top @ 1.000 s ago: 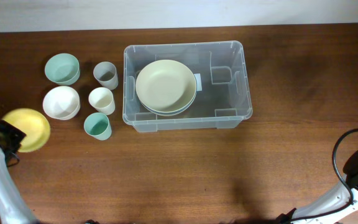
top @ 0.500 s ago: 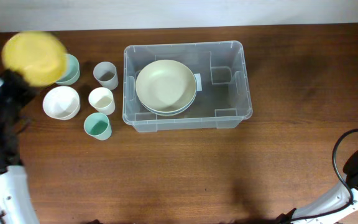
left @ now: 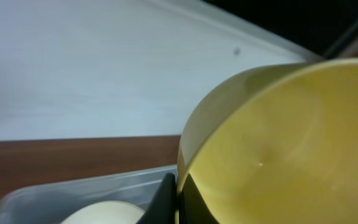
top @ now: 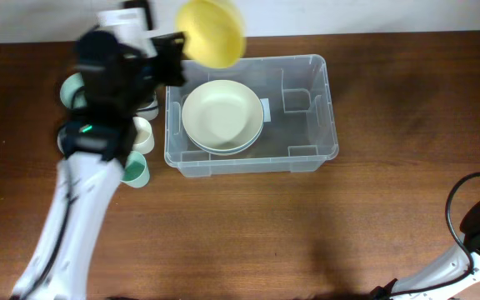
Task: Pack container
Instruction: 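Lift the yellow bowl with the left gripper toward the bin, then lower the yellow bowl into the bin's right side and open the left gripper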
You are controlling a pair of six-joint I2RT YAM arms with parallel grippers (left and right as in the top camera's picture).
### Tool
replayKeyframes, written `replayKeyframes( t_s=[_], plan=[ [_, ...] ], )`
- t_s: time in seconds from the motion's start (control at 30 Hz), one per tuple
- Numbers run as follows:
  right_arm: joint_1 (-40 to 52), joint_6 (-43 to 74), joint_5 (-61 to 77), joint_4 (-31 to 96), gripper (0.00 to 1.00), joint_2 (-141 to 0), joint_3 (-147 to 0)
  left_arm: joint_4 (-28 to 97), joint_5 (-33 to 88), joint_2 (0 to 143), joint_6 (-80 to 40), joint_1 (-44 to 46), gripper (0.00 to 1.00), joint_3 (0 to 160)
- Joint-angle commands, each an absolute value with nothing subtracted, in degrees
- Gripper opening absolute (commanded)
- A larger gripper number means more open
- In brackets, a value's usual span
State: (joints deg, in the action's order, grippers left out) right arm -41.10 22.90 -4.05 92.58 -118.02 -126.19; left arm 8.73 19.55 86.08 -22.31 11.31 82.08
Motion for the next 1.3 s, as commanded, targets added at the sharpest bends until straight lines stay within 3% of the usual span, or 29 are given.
replayKeyframes(
  t_s=[0.0, 0.3, 0.67, 1.27],
  plan=[
    [-40.91, 22.94, -4.58, 92.53, 0.99, -117.60, -125.91, 3.36, 20.21, 92.01, -22.72, 15.05, 0.01, 82.67],
    [-40.91, 22.92, -4.56, 92.53, 0.99, -117.60, -125.91, -10.31, 20.12, 100.99, -22.68, 23.73, 0.02, 82.67],
    [-40.91, 22.94, -4.58, 92.53, 0.99, -117.60, -125.91, -10.26, 10.76, 105.43, -19.62, 31.57, 0.07, 82.67],
    [-40.91, 22.94, -4.58, 92.53, 0.99, -117.60, -125.91, -8.97, 3.11, 113.75, -17.02, 32.05, 0.06, 82.67]
  ],
)
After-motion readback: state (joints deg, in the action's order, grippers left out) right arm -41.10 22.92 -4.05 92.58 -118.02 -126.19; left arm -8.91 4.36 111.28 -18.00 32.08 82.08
